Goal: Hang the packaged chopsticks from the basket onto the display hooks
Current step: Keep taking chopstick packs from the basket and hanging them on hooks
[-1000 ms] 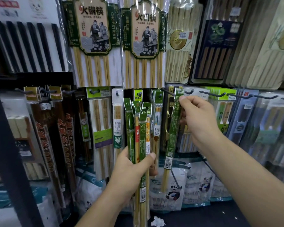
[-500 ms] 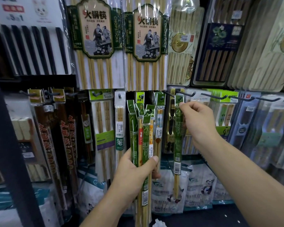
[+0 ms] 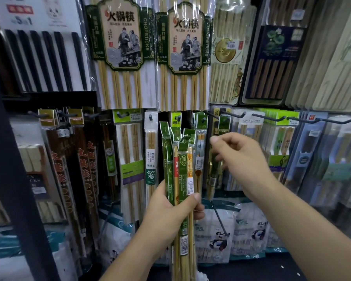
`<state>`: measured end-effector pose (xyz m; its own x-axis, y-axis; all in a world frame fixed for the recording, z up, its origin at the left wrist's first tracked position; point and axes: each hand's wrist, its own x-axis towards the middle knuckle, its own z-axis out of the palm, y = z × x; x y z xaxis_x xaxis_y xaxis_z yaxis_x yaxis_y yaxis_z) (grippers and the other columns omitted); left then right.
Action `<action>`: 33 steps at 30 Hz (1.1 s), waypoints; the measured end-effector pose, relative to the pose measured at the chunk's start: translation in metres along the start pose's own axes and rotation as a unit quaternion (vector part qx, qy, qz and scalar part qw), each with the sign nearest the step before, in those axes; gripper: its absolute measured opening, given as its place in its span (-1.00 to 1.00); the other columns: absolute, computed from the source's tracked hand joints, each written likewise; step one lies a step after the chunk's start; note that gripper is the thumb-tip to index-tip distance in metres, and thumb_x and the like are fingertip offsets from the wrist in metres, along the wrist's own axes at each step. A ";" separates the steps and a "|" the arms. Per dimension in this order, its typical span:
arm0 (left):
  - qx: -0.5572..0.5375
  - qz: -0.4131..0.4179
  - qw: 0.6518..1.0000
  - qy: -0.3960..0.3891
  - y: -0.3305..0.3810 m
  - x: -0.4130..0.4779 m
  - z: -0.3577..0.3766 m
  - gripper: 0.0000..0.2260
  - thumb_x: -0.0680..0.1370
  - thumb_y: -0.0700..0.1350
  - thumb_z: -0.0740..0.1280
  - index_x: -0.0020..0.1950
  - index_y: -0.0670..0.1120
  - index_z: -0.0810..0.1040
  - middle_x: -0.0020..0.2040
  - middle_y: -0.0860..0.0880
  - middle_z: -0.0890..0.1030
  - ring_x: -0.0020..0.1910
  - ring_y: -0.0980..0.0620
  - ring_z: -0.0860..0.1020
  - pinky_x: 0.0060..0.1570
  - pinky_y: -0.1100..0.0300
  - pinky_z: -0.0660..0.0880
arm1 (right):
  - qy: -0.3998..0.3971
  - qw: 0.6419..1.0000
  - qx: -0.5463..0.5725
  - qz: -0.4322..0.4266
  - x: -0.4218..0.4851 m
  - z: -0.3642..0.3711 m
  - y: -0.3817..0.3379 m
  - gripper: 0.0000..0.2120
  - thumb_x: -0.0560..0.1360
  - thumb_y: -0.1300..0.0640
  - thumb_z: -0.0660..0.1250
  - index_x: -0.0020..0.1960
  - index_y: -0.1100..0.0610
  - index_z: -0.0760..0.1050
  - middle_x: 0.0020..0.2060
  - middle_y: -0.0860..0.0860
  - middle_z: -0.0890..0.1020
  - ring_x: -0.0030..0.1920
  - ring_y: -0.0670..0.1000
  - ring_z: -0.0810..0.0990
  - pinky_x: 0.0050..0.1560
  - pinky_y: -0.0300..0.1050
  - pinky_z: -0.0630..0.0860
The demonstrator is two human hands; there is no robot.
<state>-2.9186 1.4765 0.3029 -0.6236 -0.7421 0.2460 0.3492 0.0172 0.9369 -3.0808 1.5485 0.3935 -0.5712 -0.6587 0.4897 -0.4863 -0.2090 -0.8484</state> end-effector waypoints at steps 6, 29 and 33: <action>-0.010 0.007 1.000 -0.013 0.001 -0.002 0.005 -0.76 0.53 -0.33 0.47 0.02 0.02 0.66 -0.09 -0.24 0.71 -0.14 -0.22 0.73 -0.19 0.00 0.68 | -0.070 0.997 -0.002 -0.011 -0.013 0.016 -0.007 -0.93 0.57 0.01 0.41 -0.04 -0.04 0.66 -0.22 -0.01 0.71 -0.24 -0.11 0.66 -0.26 -0.35 0.53; -0.008 -0.007 1.000 0.023 -0.006 0.001 -0.004 -0.79 0.56 -0.25 0.46 0.12 0.01 0.59 -0.12 -0.13 0.74 -0.08 -0.16 0.74 -0.12 -0.04 0.70 | 0.111 0.987 0.115 0.035 0.017 -0.004 -0.016 -0.78 0.58 0.08 0.40 -0.25 0.01 0.59 -0.46 -0.20 0.46 -0.32 -0.11 0.43 -0.15 -0.15 0.42; 0.003 -0.010 1.000 0.022 -0.004 0.001 -0.003 -0.75 0.56 -0.24 0.47 0.18 -0.06 0.54 -0.10 -0.15 0.74 -0.08 -0.15 0.74 -0.14 0.02 0.70 | 0.130 0.985 0.105 0.042 0.022 -0.004 -0.012 -0.77 0.58 0.09 0.39 -0.25 0.03 0.58 -0.49 -0.23 0.46 -0.28 -0.09 0.43 -0.06 -0.11 0.43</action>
<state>-2.9188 1.4741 0.2984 -0.5985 -0.7711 0.2170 0.3327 0.0071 0.9430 -3.0904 1.5400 0.4150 -0.7667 -0.4788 0.4278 -0.2981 -0.3247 -0.8976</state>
